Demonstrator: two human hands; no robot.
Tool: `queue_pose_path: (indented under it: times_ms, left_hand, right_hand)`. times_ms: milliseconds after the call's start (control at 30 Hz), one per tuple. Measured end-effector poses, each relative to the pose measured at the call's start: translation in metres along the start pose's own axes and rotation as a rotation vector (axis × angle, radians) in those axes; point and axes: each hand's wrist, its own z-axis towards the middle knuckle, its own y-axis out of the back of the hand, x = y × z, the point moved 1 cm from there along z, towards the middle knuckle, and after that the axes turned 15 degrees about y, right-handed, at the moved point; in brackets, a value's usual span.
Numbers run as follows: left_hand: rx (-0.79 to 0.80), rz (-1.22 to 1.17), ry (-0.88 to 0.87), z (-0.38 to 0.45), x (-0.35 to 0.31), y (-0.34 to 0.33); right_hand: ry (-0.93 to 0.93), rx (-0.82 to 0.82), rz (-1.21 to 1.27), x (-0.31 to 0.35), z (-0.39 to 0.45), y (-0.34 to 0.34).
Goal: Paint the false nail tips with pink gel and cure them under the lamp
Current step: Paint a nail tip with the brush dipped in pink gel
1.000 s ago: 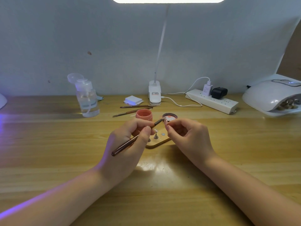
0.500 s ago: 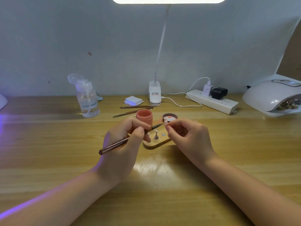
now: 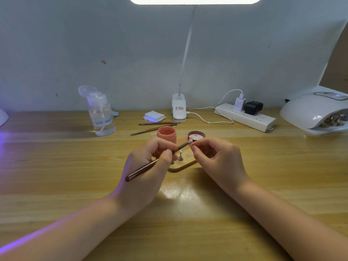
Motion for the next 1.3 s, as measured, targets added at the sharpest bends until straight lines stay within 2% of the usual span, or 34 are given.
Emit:
queue_pose_path:
  times_ms: [133, 267, 400, 567, 733, 900, 1300]
  left_hand:
    - [-0.016, -0.042, -0.059, -0.0023, -0.0034, 0.0025]
    - [-0.029, 0.002, -0.007, -0.0004, -0.0027, 0.0003]
    - [-0.002, 0.023, 0.004, -0.0013, -0.003, 0.0013]
    - [-0.044, -0.03, -0.002, -0.0015, -0.0036, 0.0001]
    - [-0.005, -0.044, 0.024, -0.0017, -0.0044, 0.0002]
    - [-0.061, -0.094, 0.001, -0.0014, -0.0069, -0.0005]
    - [-0.045, -0.117, 0.052, 0.0005, -0.0064, -0.001]
  right_hand:
    - [0.065, -0.014, -0.055, -0.0007, 0.0, 0.0005]
    - [0.161, -0.011, -0.136, -0.0003, -0.0006, -0.0004]
    - [0.183, -0.007, -0.156, -0.0013, -0.0008, -0.0005]
    - [0.157, -0.002, -0.122, -0.0013, -0.0004, 0.0]
    - [0.105, -0.004, -0.056, -0.0018, 0.0001, -0.0004]
    - [0.038, -0.023, 0.03, -0.0033, 0.0, -0.0012]
    - [-0.035, 0.003, 0.129, -0.0031, -0.0004, -0.0011]
